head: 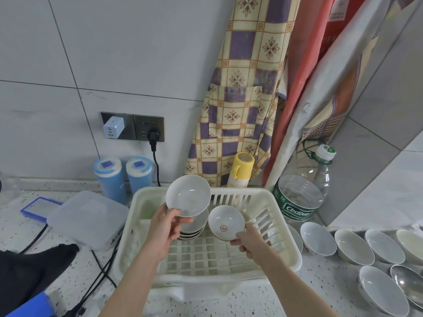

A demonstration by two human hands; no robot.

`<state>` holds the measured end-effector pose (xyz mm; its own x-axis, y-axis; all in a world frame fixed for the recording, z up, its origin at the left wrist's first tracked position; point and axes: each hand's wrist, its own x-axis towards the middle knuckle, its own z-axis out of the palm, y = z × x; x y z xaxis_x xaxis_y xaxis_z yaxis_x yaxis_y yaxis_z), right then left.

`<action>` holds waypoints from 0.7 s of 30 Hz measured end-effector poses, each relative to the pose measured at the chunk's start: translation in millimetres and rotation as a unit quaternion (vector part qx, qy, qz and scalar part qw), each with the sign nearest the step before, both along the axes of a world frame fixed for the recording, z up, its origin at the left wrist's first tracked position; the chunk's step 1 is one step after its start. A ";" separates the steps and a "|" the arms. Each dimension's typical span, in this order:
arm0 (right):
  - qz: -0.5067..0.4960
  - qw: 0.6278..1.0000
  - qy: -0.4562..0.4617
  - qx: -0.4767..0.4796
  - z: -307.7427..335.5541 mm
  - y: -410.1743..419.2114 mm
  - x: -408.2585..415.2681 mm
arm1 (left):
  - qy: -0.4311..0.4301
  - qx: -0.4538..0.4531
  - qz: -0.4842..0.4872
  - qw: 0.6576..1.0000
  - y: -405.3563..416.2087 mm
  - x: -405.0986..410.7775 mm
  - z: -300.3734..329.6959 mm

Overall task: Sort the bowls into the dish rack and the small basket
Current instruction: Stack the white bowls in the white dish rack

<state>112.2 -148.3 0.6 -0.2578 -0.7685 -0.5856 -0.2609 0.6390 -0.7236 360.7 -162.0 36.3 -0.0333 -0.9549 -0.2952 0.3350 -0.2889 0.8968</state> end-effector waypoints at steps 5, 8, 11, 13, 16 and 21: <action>0.009 1.000 0.006 -0.007 1.5 4.0 3.2 | -0.001 -0.006 -0.002 1.000 -0.5 0.3 0.5; 0.005 1.000 -0.004 -0.011 0.8 6.0 3.5 | -0.008 -0.008 -0.005 1.000 0.3 0.0 0.4; 0.000 1.000 -0.013 -0.016 -0.6 6.6 2.9 | -0.016 -0.008 -0.008 1.000 1.5 -1.0 0.4; -0.002 1.000 -0.013 -0.017 -0.7 6.8 2.8 | -0.021 -0.007 -0.010 1.000 1.6 -1.7 0.3; -0.005 1.000 -0.013 -0.013 -1.8 6.9 2.7 | -0.028 -0.001 -0.015 1.000 1.5 -2.0 -0.5; -0.067 0.989 0.107 -0.077 2.4 6.0 0.5 | -0.046 0.003 -0.031 0.998 2.2 -4.1 -2.2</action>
